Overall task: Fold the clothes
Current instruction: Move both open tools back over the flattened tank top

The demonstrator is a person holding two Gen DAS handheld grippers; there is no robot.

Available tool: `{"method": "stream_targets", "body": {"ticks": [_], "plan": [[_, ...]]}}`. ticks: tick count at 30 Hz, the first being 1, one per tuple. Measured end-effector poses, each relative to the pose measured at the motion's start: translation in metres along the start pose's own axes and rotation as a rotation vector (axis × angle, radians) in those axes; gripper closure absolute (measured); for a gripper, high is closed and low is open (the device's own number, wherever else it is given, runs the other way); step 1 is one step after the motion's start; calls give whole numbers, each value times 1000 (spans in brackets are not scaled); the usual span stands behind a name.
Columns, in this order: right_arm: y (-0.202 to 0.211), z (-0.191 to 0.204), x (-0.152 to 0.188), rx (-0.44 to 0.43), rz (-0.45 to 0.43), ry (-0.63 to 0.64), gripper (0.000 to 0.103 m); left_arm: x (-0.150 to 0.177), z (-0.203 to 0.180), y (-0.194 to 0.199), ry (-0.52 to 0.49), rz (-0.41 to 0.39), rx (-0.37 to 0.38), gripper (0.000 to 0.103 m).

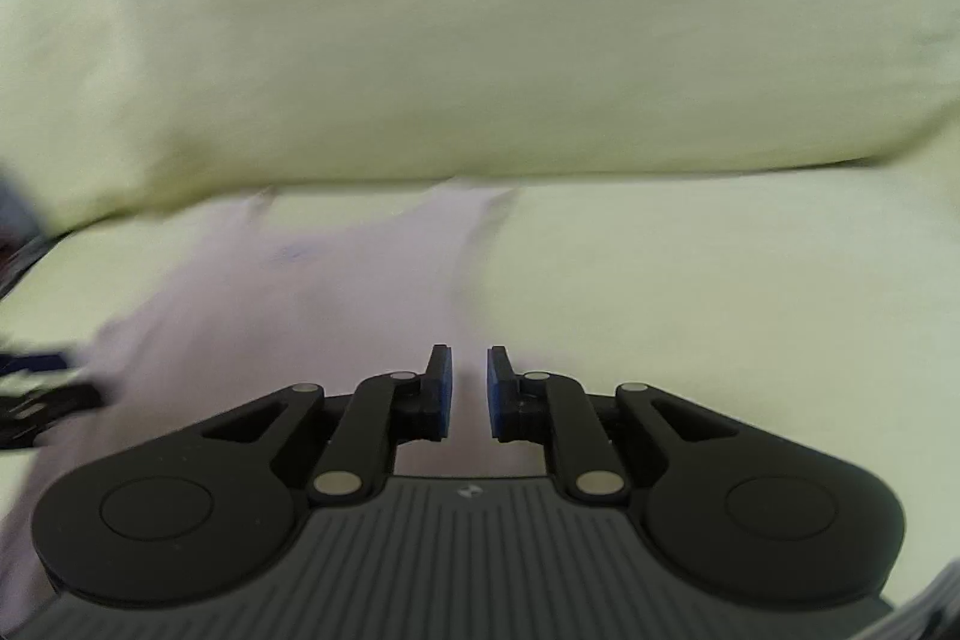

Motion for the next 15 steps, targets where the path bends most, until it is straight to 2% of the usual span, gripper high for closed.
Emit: {"method": "stream_targets", "body": {"ticks": [1,2,3,5,6,7,9,10,13,15], "plan": [[-11,-2,3,-7,38,-16,97,-1,-2,-7,-23,19,3,35],[-15,-6,5,5,34,-35,103,2,7,-8,-6,3,-10,35],[-14,-8,5,13,28,-42,103,4,17,-9,12,-12,-23,30],[-10,-12,0,98,34,-72,103,7,34,-7,69,-2,-28,28],[-8,-11,-3,128,37,-68,95,8,49,-5,112,8,-28,28],[-7,-6,-6,149,31,-39,95,9,56,-3,127,5,-90,30],[-9,15,-15,66,3,13,95,10,70,1,158,-1,-216,35],[-10,26,-20,16,-12,37,95,10,73,2,141,-12,-246,35],[-35,71,-29,-205,22,110,95,12,85,11,192,-36,-219,35],[-62,100,-28,-260,86,202,95,13,90,19,225,-71,-200,35]]}}
Point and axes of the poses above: each gripper's, at about its wrist camera, not at the fingertips, and y roughly against the way its jaws point, z to its left, x to its underside, the point moved 1 cm from there along -y, roughly the way its jaws point, and after that the axes turned 6 degrees about z, right-handed, at the moved point
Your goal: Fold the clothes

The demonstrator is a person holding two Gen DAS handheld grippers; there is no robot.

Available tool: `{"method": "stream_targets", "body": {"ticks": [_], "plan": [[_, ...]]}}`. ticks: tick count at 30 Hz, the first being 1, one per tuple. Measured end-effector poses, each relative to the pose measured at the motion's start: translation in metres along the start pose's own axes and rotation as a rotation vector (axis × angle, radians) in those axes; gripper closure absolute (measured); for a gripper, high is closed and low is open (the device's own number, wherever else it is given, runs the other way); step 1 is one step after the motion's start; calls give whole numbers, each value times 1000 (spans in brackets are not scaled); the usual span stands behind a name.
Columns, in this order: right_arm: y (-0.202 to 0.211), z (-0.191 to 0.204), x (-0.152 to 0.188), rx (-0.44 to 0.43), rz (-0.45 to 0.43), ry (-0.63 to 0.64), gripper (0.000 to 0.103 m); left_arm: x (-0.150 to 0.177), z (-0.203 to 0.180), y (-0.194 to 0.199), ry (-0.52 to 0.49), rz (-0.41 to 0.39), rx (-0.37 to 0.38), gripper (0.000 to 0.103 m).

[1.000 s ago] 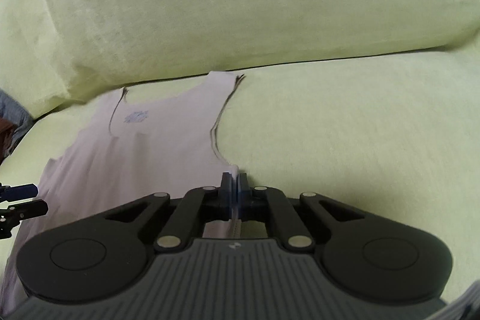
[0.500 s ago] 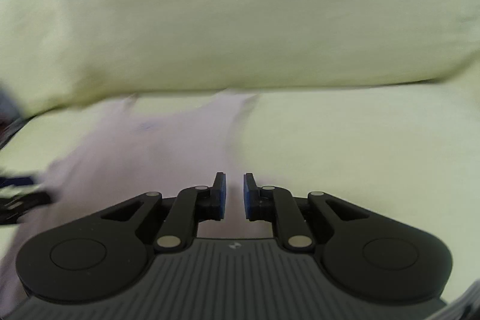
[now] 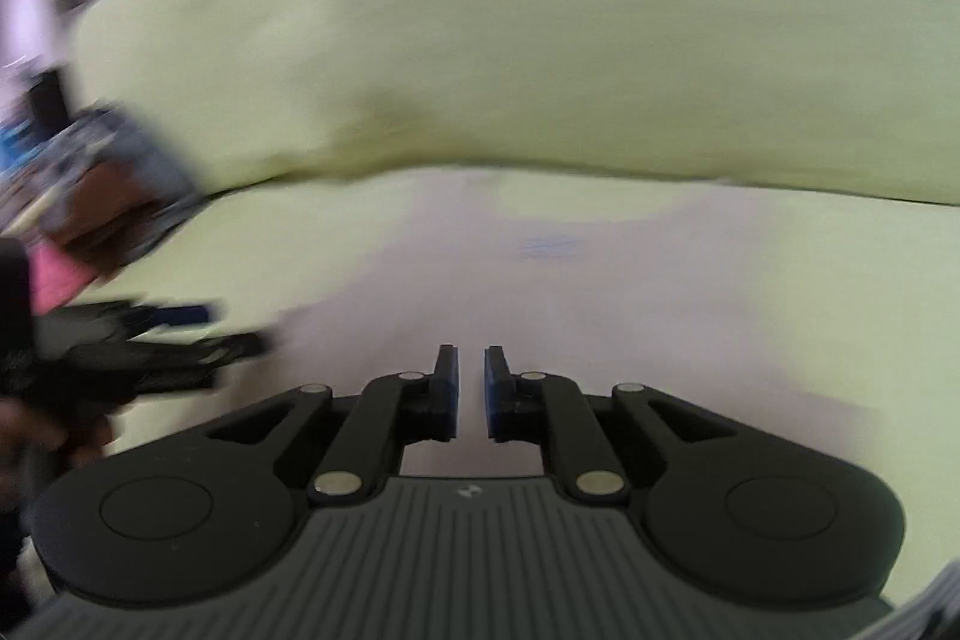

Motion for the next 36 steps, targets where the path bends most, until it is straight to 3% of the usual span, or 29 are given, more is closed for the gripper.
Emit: {"method": "stream_targets", "body": {"ticks": [3,5,6,7,8,9,11,13,14,16,18,19,21,23,26,32,36], "plan": [[-33,12,-7,34,36,84,97,-1,5,9,17,-34,2,35],[-46,22,-20,60,11,152,97,-1,7,10,24,-26,17,35],[-46,24,-23,63,7,158,97,0,8,10,32,0,61,35],[-41,29,-25,29,-10,171,97,2,10,13,37,27,155,35],[-35,36,-27,-15,-30,188,97,-3,9,11,33,35,187,35],[-30,41,-26,-42,-35,205,97,-2,6,14,1,62,288,35],[-36,46,-27,-58,13,243,96,-1,-3,15,-47,73,288,35],[-50,45,-26,-49,93,251,97,2,-11,2,-120,98,201,36],[-52,44,-24,-44,95,237,96,2,-10,0,-114,104,198,36],[-45,44,-20,-32,71,204,94,-8,4,-15,-6,146,264,39],[-30,45,-9,-15,51,170,75,-15,18,-25,100,171,315,48],[-23,45,-4,-13,45,152,71,-19,22,-30,123,174,338,50],[-13,45,7,-17,38,118,72,-24,27,-41,141,181,359,65],[-1,42,23,-24,28,65,72,-25,28,-50,130,187,351,87],[-1,35,35,-33,13,5,72,-22,32,-54,129,175,327,100],[-6,37,22,-28,-4,12,72,-20,37,-54,119,164,295,103],[-18,35,13,21,8,1,71,-18,29,-53,50,140,243,103]]}}
Point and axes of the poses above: each gripper's, at about its wrist camera, not at the fingertips, and y roughly against the way its jaws point, z to its left, x to its underside, the point moved 1 cm from there along -y, roughly the way its jaws point, and after that the axes turned 6 degrees about z, right-handed, at the moved point
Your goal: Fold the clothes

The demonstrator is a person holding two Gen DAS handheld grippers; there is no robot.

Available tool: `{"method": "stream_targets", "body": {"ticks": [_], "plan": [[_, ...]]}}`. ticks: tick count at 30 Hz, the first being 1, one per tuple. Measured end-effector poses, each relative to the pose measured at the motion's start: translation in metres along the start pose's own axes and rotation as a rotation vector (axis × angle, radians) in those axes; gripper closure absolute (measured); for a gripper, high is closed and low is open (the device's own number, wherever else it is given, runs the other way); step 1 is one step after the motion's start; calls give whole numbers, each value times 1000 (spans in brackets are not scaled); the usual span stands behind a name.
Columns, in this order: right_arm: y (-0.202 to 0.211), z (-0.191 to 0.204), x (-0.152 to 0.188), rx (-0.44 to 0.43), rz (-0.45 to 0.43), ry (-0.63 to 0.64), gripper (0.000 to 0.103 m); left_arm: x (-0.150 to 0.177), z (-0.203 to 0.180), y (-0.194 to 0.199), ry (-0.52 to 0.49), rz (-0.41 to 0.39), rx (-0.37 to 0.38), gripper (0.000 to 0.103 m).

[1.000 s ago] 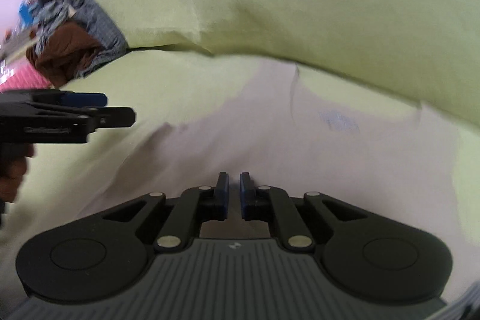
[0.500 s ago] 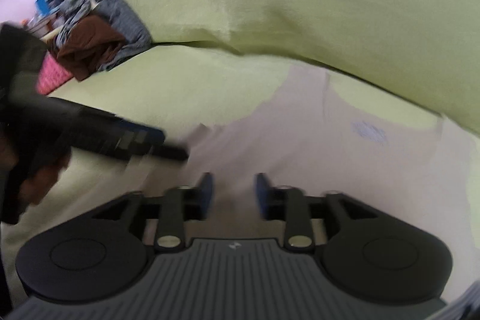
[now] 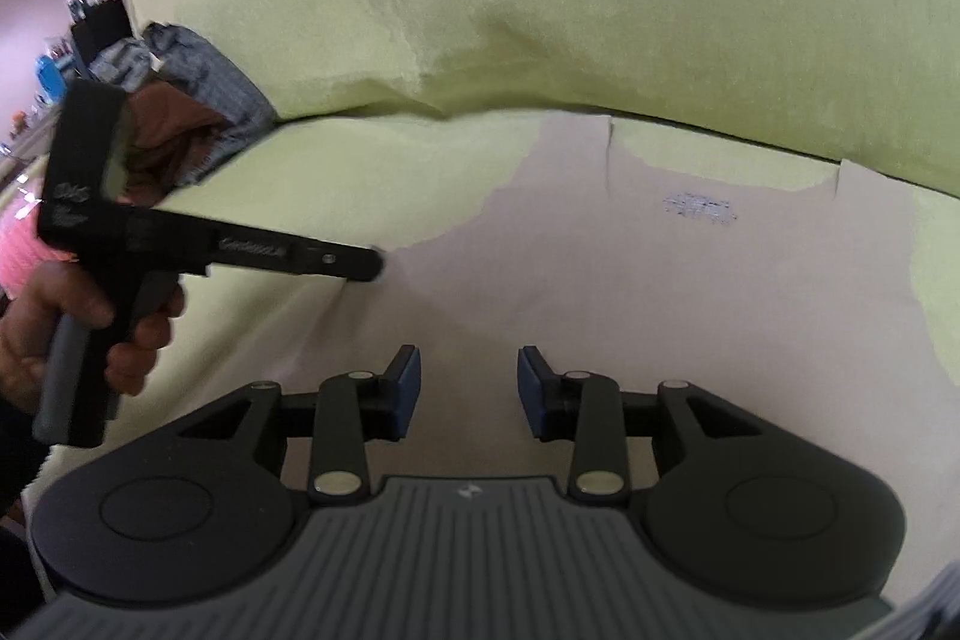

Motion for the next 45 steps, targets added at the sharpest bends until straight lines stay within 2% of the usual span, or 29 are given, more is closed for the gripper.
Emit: {"method": "stream_targets", "body": {"ticks": [3,4,6,7,9,11,13,14,15,17,19,21,22,23,25,26,27,28,30,32,34,35,36,45], "plan": [[0,5,-5,-53,-48,7,72,1,-5,0,-38,-14,-31,103],[-4,8,-7,-62,-39,32,73,1,-6,-1,-41,-17,-38,103],[-18,13,-8,-51,8,89,103,1,-8,-1,-60,-23,-59,103],[-26,14,-7,-25,23,114,103,2,-9,-1,-73,-27,-70,102],[-33,9,-10,-11,-10,127,103,2,-12,-1,-94,-34,-96,102],[-31,-3,-23,41,-53,54,100,4,-16,0,-113,-38,-121,102],[-19,-6,-27,40,-43,29,99,6,-21,1,-147,-46,-163,100],[-13,-5,-25,33,-42,30,96,8,-24,3,-161,-46,-176,100],[-7,-3,-22,30,-38,38,83,10,-26,4,-176,-46,-189,100],[12,1,0,66,-9,63,75,12,-30,7,-200,-47,-206,98],[31,0,26,102,8,53,76,14,-34,16,-226,-80,-283,97],[44,-4,45,107,11,8,76,15,-33,22,-239,-95,-304,97],[52,-6,56,106,10,-32,76,15,-31,27,-218,-95,-276,96],[61,-10,70,108,6,-90,76,13,-30,33,-180,-94,-205,96],[76,-14,89,94,-17,-162,76,7,-35,42,-173,-112,-95,89],[78,-15,90,90,-23,-174,75,3,-39,41,-188,-113,-76,70],[80,-16,91,87,-29,-184,75,-1,-43,41,-203,-115,-56,60],[79,-17,90,80,-36,-191,75,-7,-45,36,-221,-115,-32,57],[76,-18,86,63,-53,-204,75,-17,-48,27,-242,-99,2,58],[72,-18,82,39,-62,-214,75,-32,-51,10,-277,-42,58,60],[64,-17,79,11,-61,-211,74,-40,-52,-6,-294,11,93,72],[61,-17,80,6,-61,-203,74,-44,-53,-13,-302,38,110,87],[58,-17,80,3,-63,-194,74,-47,-53,-18,-307,49,101,91],[57,-24,67,-64,-71,-218,68,-61,-28,-32,-248,68,164,90]]}}
Point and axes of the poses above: each gripper's, at about its wrist camera, not at the fingertips, and y roughly against the way its jaws point, z to its left, x to its underside, the point moved 1 cm from there along -y, roughly the way its jaws point, and after that the axes turned 6 degrees about z, right-handed, at the moved point
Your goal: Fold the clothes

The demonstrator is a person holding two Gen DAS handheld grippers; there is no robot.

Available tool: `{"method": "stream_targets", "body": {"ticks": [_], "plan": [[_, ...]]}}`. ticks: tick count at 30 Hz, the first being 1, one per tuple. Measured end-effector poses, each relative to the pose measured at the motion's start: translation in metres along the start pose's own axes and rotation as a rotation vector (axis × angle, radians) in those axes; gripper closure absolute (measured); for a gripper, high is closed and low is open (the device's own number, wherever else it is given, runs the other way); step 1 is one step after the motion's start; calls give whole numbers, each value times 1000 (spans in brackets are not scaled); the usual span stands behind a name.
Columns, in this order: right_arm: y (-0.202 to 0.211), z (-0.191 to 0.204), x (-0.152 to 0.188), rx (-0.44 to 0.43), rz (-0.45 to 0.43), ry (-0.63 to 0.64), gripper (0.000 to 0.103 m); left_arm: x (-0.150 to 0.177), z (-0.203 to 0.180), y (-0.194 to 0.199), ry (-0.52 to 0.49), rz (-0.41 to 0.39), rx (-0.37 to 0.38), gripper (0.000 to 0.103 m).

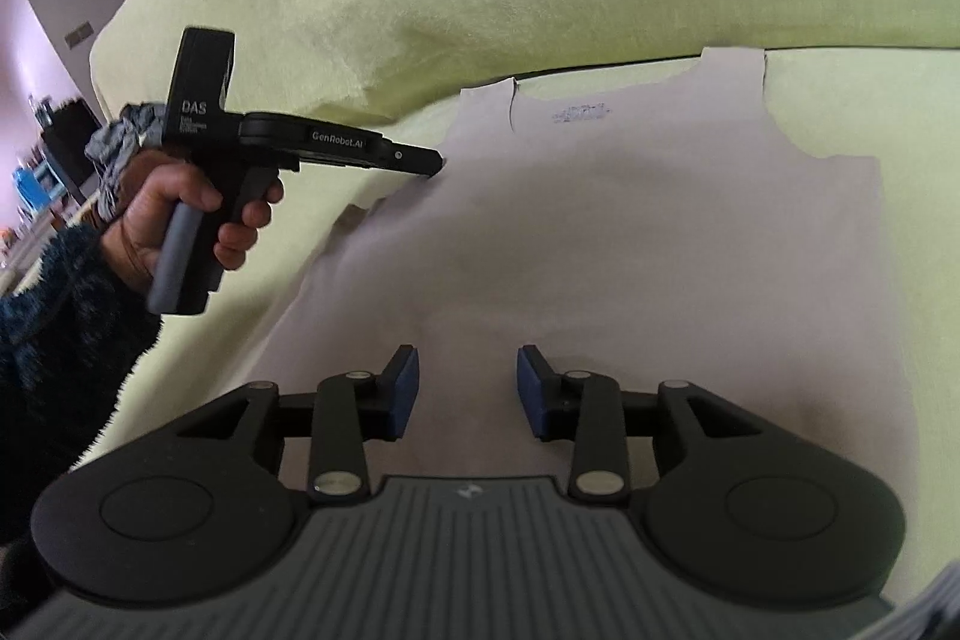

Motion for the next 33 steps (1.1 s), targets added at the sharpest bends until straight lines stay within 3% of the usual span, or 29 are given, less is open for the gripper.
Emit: {"method": "stream_targets", "body": {"ticks": [9,11,13,17,20,33], "plan": [[5,5,-1,7,4,17,61,-6,25,-3,100,1,134,90],[8,8,-3,22,9,34,61,-8,25,-5,101,4,138,92],[7,11,-10,53,0,76,61,-9,23,-4,87,8,133,102],[5,14,-21,66,-16,116,61,-11,19,-3,63,7,146,103],[5,16,-25,79,-27,141,61,-13,15,-1,39,4,141,103],[-6,17,-45,112,-38,188,59,-23,13,-3,-43,27,-4,103]]}}
Point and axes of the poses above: each gripper's, at about its wrist camera, not at the fingertips, and y roughly against the way its jaws point, z to its left, x to its underside, the point moved 1 cm from there along -y, roughly the way its jaws point, and after that the axes turned 6 degrees about z, right-handed, at the moved point
